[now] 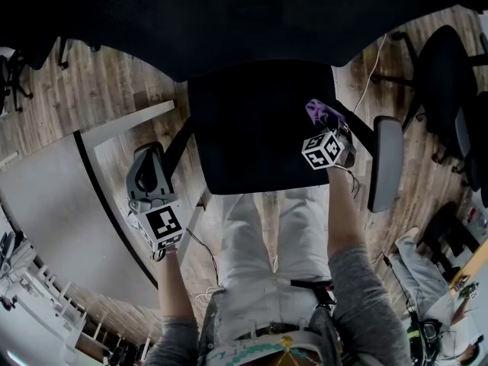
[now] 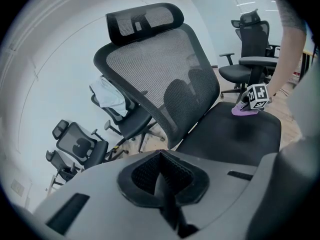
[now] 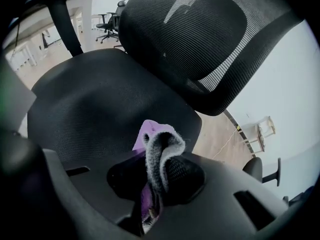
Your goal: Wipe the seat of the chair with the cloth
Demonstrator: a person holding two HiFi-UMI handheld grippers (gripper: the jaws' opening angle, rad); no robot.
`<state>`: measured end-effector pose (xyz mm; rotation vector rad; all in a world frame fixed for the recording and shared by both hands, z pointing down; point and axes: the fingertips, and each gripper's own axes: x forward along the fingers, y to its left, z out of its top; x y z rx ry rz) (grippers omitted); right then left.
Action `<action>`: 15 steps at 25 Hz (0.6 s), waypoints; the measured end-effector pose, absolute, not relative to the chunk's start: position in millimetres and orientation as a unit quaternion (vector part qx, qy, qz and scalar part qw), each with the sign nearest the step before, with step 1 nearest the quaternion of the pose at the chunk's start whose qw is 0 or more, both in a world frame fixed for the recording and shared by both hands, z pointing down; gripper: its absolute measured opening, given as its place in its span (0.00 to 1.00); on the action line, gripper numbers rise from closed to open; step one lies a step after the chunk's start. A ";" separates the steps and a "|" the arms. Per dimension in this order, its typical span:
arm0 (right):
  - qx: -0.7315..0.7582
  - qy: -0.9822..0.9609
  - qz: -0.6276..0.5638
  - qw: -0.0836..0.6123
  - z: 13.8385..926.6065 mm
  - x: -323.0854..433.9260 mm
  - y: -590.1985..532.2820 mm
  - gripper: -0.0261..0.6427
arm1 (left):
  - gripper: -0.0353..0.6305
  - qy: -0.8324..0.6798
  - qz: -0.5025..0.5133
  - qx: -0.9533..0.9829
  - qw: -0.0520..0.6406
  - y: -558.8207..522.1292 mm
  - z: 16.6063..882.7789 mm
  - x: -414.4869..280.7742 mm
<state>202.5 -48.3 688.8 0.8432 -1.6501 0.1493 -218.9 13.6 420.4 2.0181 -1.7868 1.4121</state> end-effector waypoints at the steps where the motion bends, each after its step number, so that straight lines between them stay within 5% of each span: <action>1: 0.363 -0.709 0.063 0.601 688.7 201.9 -48.6 0.12 | 0.05 -0.587 0.464 0.661 0.048 13.1 419.9 -219.0; 15: 0.441 -0.728 0.165 0.499 645.0 179.3 -39.9 0.12 | 0.05 -0.585 0.453 0.670 0.054 12.2 420.7 -216.7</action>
